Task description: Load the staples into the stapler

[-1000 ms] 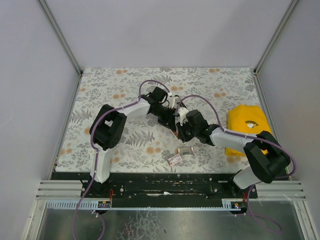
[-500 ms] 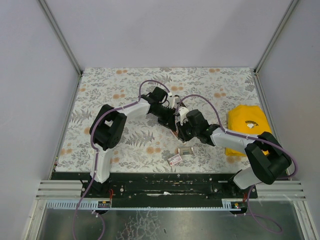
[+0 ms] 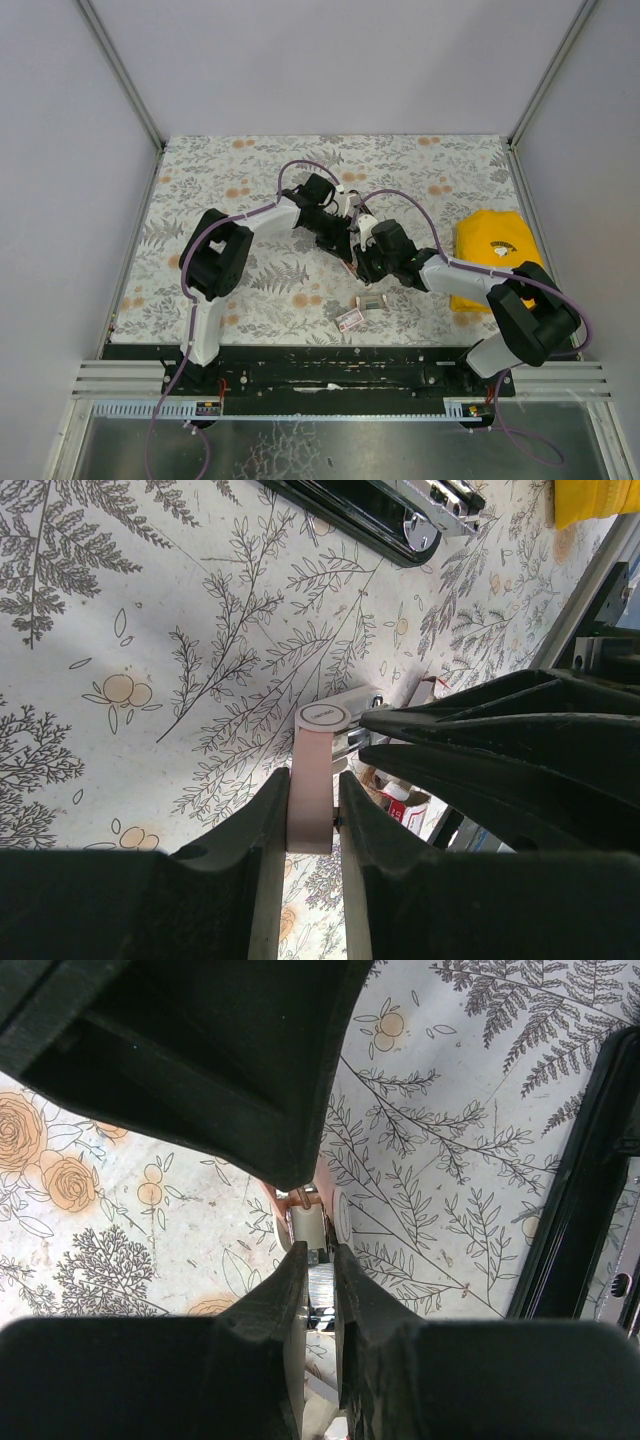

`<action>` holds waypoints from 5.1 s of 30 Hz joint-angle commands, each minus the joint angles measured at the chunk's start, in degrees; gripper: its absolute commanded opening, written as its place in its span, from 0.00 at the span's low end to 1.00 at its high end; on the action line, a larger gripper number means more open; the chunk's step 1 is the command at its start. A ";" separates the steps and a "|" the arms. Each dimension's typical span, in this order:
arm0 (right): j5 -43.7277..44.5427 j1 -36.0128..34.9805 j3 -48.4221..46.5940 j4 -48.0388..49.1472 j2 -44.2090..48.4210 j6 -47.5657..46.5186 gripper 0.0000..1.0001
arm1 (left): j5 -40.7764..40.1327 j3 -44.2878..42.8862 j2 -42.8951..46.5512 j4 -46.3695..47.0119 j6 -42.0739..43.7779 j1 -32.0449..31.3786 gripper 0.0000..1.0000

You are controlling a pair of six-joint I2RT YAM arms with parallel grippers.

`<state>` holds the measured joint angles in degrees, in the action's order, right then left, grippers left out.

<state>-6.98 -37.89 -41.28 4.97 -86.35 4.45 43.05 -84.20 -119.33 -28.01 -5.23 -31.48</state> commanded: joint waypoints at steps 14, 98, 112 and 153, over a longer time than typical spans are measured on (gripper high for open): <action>0.08 -0.69 -1.35 1.09 -1.25 -0.21 0.18 | -0.02 -1.23 -0.96 -2.93 1.28 -0.64 0.00; -1.77 -0.74 -4.87 -3.05 -0.55 -1.36 0.17 | -0.33 -1.68 -0.95 -3.81 1.79 -0.68 0.00; -1.52 -0.69 -4.95 -3.20 -1.43 -1.55 0.17 | -0.40 -1.75 -0.86 -3.98 1.81 -0.68 0.00; 1.79 -1.12 -0.61 -3.28 -0.56 1.37 0.26 | -0.63 -2.03 -0.03 -4.16 1.64 -0.73 0.00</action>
<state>-7.01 -38.70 -42.85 2.31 -88.14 5.21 42.48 -84.75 -119.33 -29.67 -4.80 -31.79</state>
